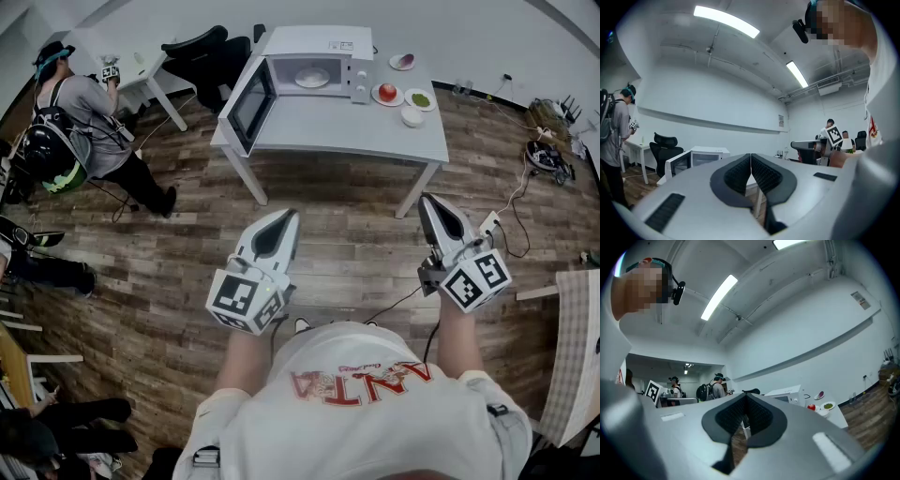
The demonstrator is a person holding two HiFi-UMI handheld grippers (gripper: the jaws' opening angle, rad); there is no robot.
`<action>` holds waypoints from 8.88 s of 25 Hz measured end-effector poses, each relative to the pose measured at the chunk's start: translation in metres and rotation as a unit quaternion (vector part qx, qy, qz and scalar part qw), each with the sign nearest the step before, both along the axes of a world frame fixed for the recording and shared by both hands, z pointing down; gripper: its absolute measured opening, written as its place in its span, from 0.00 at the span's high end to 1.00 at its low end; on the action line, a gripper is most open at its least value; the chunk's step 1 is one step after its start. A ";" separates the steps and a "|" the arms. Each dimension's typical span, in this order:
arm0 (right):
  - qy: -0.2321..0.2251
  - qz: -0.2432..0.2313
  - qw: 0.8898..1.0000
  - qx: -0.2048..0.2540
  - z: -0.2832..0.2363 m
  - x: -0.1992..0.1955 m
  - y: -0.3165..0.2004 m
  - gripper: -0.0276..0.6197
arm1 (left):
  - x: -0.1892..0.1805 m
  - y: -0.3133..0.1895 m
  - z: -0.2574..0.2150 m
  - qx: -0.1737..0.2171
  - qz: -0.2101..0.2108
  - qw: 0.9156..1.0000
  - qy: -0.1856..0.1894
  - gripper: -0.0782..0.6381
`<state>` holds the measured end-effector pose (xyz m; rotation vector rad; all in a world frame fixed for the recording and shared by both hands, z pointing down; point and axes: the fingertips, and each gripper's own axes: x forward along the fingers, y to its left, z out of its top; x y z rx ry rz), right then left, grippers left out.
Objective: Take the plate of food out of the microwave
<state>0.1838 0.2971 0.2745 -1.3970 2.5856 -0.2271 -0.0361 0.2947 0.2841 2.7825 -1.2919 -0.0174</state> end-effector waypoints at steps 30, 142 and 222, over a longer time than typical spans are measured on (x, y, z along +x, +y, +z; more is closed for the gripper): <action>-0.034 -0.065 0.997 -0.011 0.018 -0.114 -0.005 0.95 | -0.087 -0.008 0.029 -0.033 0.007 0.999 0.017 0.88; -0.472 0.134 0.759 -0.428 0.340 -0.091 -0.676 0.86 | -0.009 -0.551 0.110 -0.164 -0.006 0.986 0.019 0.88; -0.502 0.165 0.749 -0.399 0.369 -0.031 -0.487 0.93 | 0.059 -0.495 0.112 -0.146 0.193 0.970 0.008 0.88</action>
